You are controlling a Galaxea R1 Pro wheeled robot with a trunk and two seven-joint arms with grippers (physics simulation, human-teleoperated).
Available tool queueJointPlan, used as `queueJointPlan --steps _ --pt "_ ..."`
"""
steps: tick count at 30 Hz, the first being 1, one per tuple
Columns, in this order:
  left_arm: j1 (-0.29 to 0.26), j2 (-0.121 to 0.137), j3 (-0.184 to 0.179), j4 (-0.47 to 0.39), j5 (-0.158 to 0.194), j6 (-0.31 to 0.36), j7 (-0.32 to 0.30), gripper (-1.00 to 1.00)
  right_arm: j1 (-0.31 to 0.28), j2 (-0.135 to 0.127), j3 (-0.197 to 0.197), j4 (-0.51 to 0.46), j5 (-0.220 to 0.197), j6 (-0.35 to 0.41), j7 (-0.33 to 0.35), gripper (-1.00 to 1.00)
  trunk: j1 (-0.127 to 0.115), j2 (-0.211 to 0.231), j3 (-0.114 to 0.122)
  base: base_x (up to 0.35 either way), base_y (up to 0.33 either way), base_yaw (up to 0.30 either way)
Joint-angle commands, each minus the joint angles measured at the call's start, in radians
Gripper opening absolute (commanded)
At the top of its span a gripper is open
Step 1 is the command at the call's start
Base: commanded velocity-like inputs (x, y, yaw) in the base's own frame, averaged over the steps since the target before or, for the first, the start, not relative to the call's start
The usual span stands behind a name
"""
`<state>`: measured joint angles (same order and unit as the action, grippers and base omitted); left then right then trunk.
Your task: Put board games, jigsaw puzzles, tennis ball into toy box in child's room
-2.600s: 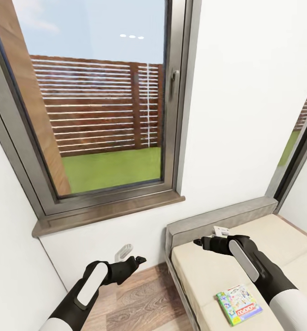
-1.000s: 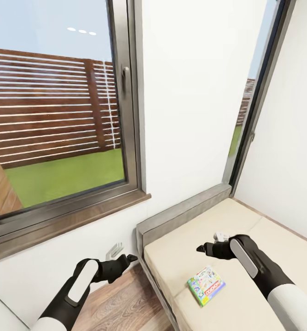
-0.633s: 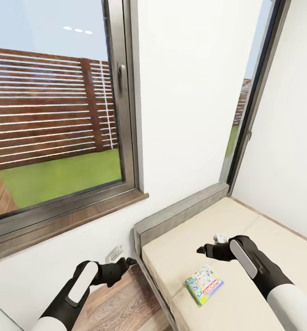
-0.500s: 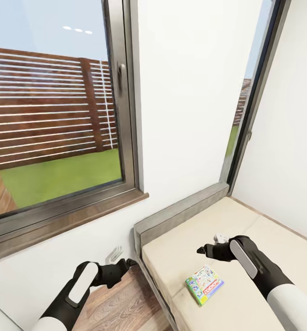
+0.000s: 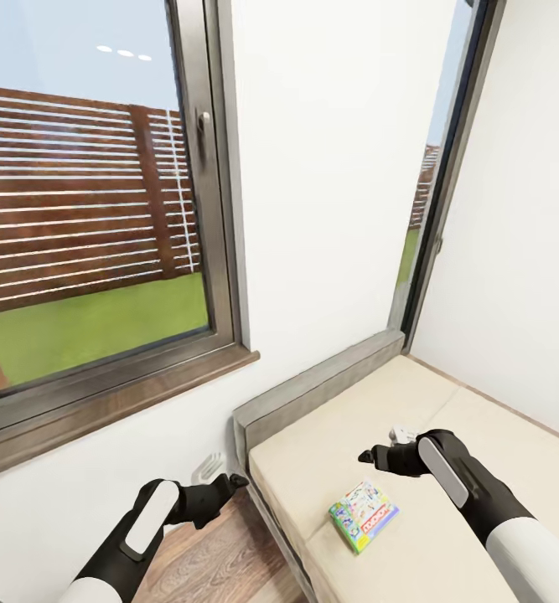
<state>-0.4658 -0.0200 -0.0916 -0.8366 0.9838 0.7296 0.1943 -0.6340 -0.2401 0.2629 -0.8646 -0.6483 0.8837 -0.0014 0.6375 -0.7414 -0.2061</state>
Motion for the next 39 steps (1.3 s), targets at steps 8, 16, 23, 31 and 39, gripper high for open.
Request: queueJointPlan --steps 8,16,23,31,39 --pt "-0.001 0.001 0.001 0.002 0.012 0.001 0.01 1.0 -0.004 -0.006 -0.003 0.03 -0.004 0.003 0.0 1.0 0.031 -0.058 -0.026 0.0 0.0 -0.031" --pt "0.001 0.003 0.004 0.005 0.012 0.001 0.01 1.0 -0.049 -0.003 -0.046 0.161 -0.004 0.003 -0.001 1.0 0.062 -0.114 -0.051 0.0 0.0 -0.009" --pt "0.003 0.003 0.032 0.026 0.012 -0.001 0.009 1.0 -0.129 0.0 -0.064 0.335 -0.004 0.002 -0.002 1.0 0.089 -0.163 -0.073 0.0 0.0 -0.003" --pt "0.003 0.003 0.058 0.061 0.011 -0.026 0.001 1.0 -0.179 0.009 -0.071 0.433 0.0 0.001 -0.015 1.0 0.119 -0.219 -0.1 0.0 0.0 0.0" --pt "0.003 0.003 0.064 0.069 0.008 -0.033 -0.007 1.0 -0.194 0.007 -0.076 0.457 -0.001 0.001 -0.024 1.0 0.15 -0.275 -0.135 0.0 0.0 0.0"
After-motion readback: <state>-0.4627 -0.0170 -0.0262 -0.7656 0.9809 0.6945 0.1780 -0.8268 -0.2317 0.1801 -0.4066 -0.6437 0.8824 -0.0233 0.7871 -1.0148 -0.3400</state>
